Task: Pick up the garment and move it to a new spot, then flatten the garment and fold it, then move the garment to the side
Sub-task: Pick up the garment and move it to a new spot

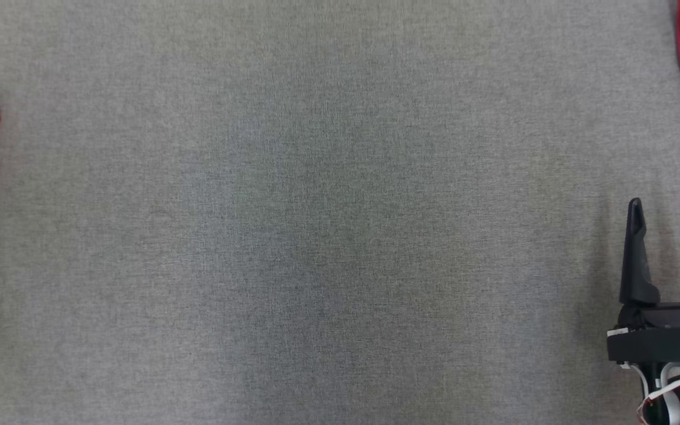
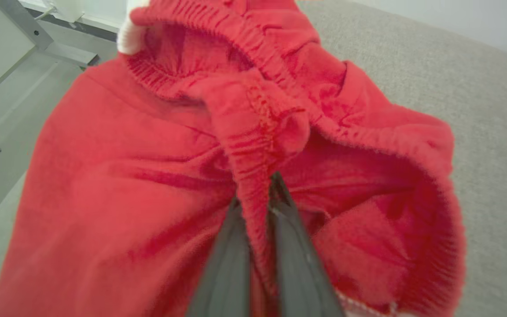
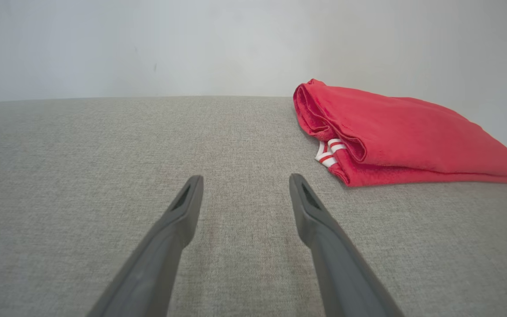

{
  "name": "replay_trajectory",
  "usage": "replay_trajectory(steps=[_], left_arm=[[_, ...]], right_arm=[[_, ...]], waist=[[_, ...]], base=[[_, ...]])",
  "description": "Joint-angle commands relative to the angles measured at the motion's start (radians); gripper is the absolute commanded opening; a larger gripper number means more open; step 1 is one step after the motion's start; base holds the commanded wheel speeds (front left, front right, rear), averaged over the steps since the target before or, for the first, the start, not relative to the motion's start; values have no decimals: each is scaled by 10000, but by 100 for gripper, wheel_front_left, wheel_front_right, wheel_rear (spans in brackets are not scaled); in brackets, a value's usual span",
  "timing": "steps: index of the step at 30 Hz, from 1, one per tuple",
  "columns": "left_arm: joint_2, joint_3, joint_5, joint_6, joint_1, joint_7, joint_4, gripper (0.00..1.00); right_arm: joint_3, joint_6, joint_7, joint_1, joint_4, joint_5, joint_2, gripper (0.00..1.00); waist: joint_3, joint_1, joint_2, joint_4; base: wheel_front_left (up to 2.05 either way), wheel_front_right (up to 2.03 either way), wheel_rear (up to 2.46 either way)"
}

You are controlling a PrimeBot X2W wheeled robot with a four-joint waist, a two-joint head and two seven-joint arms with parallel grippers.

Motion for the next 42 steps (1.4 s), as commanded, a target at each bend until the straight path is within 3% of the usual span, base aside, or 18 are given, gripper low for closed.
replay_trajectory(steps=[1, 8, 13, 25, 32, 35, 42], left_arm=[[158, -121, 162, -45, -146, -404, -9, 0], [381, -672, 452, -54, -610, -1676, -426, 0], [430, -1155, 706, -57, -1048, -2017, -957, 0], [-64, -3119, 719, -53, -1924, -1214, -4194, 0], [-980, -4027, 505, -52, -1810, -407, -6111, 0], [-1673, -4468, 413, 20, -1561, -140, -6713, 0], [-2802, -5077, 132, 293, -573, -186, -7181, 0]], right_arm=[[50, -22, -47, -14, 96, 37, 46, 100], [248, -22, -250, 113, 582, 275, 177, 100], [367, -22, -375, 180, 944, 397, 289, 100], [646, -22, -747, 413, 1937, 784, 656, 100], [695, -22, -804, 528, 2161, 961, 748, 100], [662, -22, -808, 463, 2080, 1030, 767, 100], [668, -22, -812, 471, 2014, 1145, 786, 100]], waist=[[-231, 0, -1, 1], [-1134, 0, -1, -51], [-1700, 0, -1, -197], [-2963, 0, -1, -1641], [-3180, 0, -1, -2611], [-3167, 0, -1, -3005], [-3049, 0, -1, -3230]], base=[[0, 0, 0], [0, 0, 0], [0, 0, 0], [0, 0, 0], [0, 0, 0], [0, 0, 0], [0, 0, 0]])
